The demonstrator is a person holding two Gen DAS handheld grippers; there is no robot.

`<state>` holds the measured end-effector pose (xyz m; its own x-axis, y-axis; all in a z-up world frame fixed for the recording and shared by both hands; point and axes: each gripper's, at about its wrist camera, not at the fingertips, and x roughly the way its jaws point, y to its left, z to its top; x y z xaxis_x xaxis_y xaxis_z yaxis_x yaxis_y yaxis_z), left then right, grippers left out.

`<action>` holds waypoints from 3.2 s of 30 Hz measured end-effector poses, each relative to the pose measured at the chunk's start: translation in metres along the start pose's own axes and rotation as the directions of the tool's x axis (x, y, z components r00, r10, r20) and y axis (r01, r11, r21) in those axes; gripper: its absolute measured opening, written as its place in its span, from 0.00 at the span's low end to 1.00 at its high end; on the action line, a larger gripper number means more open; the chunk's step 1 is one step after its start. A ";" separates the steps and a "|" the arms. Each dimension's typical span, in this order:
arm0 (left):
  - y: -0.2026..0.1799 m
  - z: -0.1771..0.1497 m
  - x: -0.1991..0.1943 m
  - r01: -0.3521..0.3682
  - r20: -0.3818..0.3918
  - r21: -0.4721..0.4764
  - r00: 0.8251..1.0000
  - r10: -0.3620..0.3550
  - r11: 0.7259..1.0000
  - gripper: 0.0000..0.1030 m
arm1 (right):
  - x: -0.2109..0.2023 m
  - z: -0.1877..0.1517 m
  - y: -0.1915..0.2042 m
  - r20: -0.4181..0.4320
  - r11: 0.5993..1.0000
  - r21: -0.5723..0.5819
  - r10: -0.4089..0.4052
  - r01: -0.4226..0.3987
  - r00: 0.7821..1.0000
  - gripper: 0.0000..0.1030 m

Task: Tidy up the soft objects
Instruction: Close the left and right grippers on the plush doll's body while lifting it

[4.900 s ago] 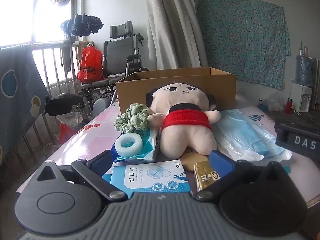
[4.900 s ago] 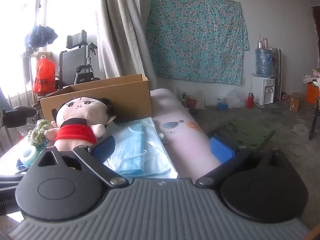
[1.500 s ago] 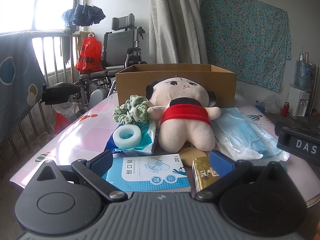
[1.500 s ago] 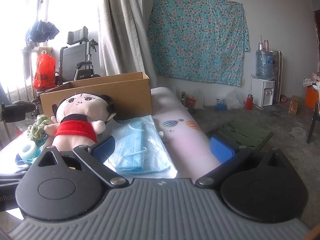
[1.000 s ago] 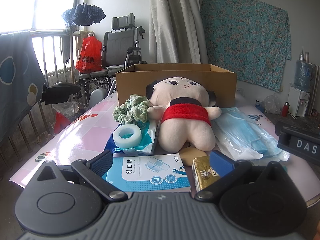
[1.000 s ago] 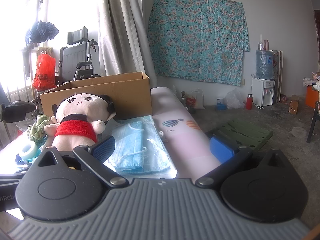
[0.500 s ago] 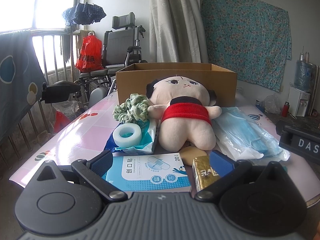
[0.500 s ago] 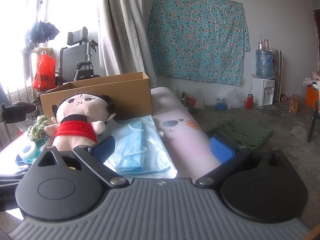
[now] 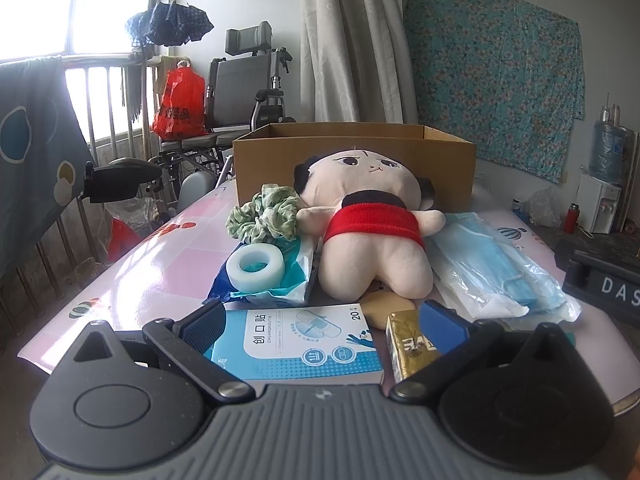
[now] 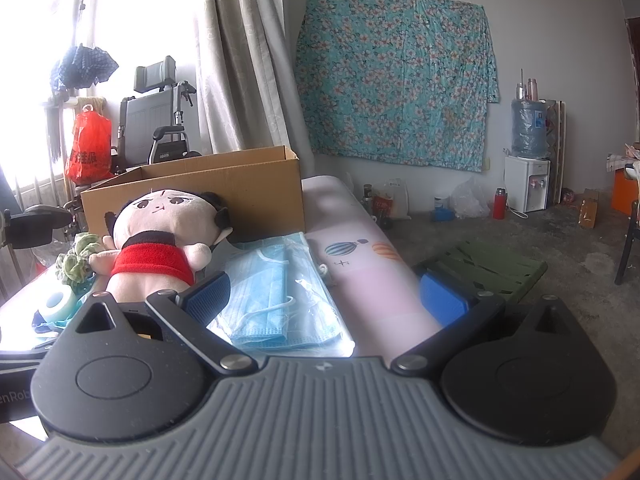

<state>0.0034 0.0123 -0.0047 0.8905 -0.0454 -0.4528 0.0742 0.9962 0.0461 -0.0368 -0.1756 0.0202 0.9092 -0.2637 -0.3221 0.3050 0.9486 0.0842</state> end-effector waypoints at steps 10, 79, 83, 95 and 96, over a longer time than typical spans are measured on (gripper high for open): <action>0.002 0.004 0.000 -0.033 0.011 -0.001 0.999 0.033 0.999 1.00 | 0.004 0.009 -0.001 -0.009 0.999 0.021 0.030 -0.030 0.999 0.99; -0.037 0.179 0.103 0.322 -0.035 0.140 0.947 -0.320 0.936 0.46 | 0.204 0.171 0.047 -0.334 0.660 0.378 0.751 -0.649 0.569 0.45; -0.038 0.156 0.115 0.311 -0.134 0.151 0.947 -0.293 0.938 0.52 | 0.219 0.135 0.064 -0.425 0.699 0.409 0.715 -0.586 0.556 0.38; -0.005 0.127 0.098 0.325 -0.242 0.105 0.925 -0.293 0.940 0.85 | 0.199 0.102 0.032 -0.439 0.675 0.546 0.735 -0.496 0.517 0.59; -0.006 0.123 0.101 0.344 -0.262 0.096 0.914 -0.310 0.934 0.92 | 0.198 0.097 0.031 -0.452 0.674 0.554 0.737 -0.489 0.503 0.60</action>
<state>0.1478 -0.0074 0.0589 0.6731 -0.3306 -0.6616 0.4188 0.9077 -0.0275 0.1800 -0.2158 0.0506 0.5535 0.6454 -0.5264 -0.0827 0.6715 0.7363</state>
